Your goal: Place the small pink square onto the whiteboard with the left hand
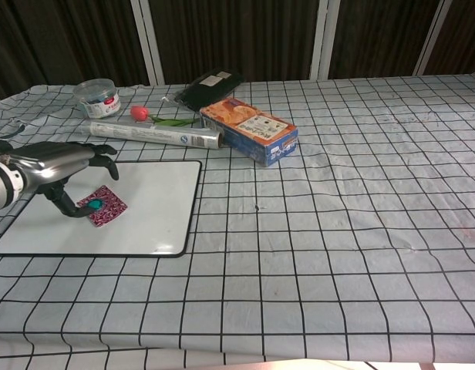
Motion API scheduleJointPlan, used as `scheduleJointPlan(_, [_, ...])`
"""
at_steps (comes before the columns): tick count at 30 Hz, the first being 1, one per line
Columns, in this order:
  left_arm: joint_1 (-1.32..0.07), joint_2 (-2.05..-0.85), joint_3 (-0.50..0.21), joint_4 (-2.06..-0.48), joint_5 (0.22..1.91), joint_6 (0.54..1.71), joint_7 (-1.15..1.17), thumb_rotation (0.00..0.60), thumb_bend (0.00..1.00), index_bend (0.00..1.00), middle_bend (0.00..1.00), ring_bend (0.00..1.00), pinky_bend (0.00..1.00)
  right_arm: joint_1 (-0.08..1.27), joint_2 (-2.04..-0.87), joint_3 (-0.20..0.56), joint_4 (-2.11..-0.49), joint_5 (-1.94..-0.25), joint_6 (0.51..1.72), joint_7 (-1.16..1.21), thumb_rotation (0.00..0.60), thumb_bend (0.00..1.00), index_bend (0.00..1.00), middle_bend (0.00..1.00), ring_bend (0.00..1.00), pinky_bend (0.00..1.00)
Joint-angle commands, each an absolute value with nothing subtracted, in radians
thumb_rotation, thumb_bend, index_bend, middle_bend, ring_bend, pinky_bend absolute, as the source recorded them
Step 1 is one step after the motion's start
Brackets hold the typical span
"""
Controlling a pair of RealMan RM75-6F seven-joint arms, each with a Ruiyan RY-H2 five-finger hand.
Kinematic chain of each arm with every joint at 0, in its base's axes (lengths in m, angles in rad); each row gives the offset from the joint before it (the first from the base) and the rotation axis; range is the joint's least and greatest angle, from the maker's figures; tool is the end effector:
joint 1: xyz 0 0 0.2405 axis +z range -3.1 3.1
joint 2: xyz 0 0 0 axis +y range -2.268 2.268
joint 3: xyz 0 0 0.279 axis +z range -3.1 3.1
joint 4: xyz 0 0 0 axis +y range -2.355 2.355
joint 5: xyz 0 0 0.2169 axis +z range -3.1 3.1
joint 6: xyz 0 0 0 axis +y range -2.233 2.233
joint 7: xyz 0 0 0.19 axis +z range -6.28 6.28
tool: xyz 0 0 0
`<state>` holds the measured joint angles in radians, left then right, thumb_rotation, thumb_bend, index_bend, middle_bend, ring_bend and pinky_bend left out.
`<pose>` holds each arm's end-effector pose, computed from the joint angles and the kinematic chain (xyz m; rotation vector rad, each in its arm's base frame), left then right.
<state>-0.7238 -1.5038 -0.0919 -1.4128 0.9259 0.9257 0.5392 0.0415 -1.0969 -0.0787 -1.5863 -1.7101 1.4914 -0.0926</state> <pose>-0.2310 0.4037 -0.0308 -1.8493 -0.8835 -0.5714 -0.3264 -0.1825 0.1357 1.6504 -0.8270 0.8007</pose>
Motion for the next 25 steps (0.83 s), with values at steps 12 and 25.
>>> scheduleJointPlan(12, [-0.337,-1.205,0.129,-1.581,1.442,1.433,0.104,0.6,0.33,0.0,0.0,0.0,0.0,0.037,-1.112,-0.06,-1.592,-1.674,1.489,-0.123,0.6,0.25,0.0,0.0,0.0,0.05])
scheduleJointPlan(25, [-0.201,-1.171,0.184,-1.526,1.644,1.596,-0.024,0.6,0.33,0.0,0.0,0.0,0.0,0.041,-1.125,-0.054,-1.603,-1.669,1.481,-0.154,0.6,0.25,0.0,0.0,0.0,0.05])
